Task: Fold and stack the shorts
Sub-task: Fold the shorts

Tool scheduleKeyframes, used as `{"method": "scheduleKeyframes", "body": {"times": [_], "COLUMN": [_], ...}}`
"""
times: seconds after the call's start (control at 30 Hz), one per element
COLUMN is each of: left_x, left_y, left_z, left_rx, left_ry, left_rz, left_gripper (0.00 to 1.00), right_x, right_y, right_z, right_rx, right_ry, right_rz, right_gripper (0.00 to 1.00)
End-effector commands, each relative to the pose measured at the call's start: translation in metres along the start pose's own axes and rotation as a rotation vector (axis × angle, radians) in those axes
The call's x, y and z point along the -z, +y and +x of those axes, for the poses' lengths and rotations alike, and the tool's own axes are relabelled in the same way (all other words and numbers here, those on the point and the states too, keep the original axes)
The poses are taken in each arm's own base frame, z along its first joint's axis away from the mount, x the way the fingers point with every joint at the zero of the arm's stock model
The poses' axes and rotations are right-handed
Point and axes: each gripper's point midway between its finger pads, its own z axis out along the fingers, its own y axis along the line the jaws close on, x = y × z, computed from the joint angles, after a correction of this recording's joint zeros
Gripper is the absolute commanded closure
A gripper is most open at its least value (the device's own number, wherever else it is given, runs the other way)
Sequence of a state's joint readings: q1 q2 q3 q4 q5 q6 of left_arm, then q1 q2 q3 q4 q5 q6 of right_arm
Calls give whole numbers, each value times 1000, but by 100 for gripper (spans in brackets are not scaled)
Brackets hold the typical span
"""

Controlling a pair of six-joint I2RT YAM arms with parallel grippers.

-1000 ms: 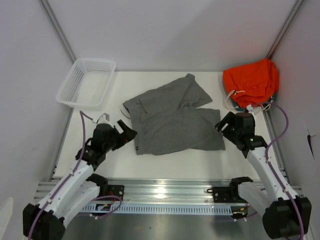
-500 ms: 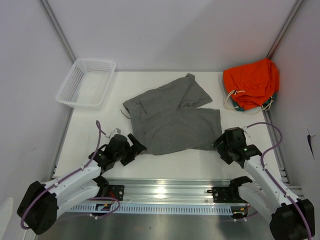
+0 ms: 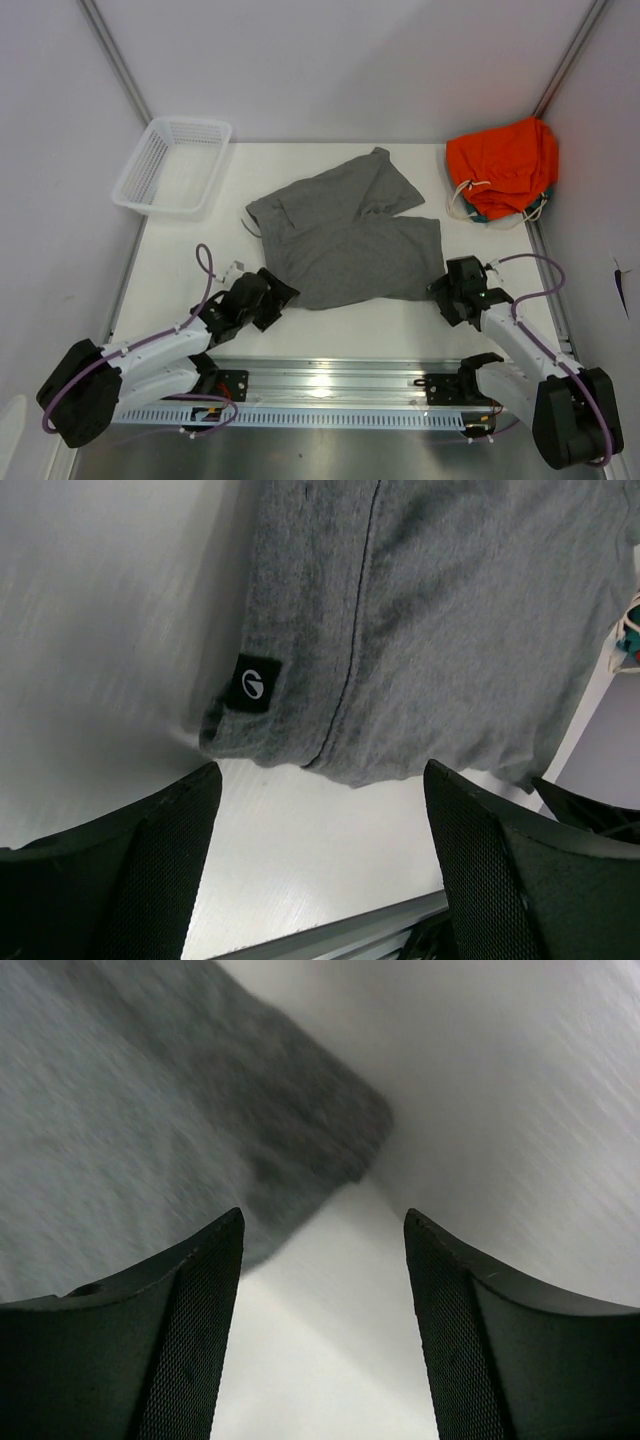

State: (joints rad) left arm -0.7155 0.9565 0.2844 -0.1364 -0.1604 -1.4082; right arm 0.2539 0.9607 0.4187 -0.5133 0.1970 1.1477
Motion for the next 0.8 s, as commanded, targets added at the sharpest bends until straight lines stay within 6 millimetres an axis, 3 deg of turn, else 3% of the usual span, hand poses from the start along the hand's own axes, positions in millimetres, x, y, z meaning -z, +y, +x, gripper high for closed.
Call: {"method": "scheduleKeyframes", "body": {"times": [0.0, 0.23, 0.3, 0.5, 0.57, 0.77], "left_x": [-8, -12, -13, -18, -20, -23], "left_y": [22, 36, 40, 45, 49, 59], "left_z": [-5, -8, -7, -5, -3, -2], "left_rx": [32, 51, 52, 62, 82, 129], "left_ry": [-52, -79, -80, -76, -69, -80], "left_rz": [-83, -119, -128, -145, -167, -181], "left_gripper": [16, 28, 29, 32, 37, 60], "right_x": [-13, -20, -22, -24, -23, -21], "right_y": [5, 7, 5, 3, 2, 4], "right_z": [-19, -36, -38, -39, -39, -43], "right_rx": [-66, -114, -108, -112, -113, -110], "right_ry": [-65, -141, -152, -156, -160, -180], "right_rz": [-2, -26, -12, 9, 12, 2], "right_gripper": [33, 43, 52, 60, 61, 78]}}
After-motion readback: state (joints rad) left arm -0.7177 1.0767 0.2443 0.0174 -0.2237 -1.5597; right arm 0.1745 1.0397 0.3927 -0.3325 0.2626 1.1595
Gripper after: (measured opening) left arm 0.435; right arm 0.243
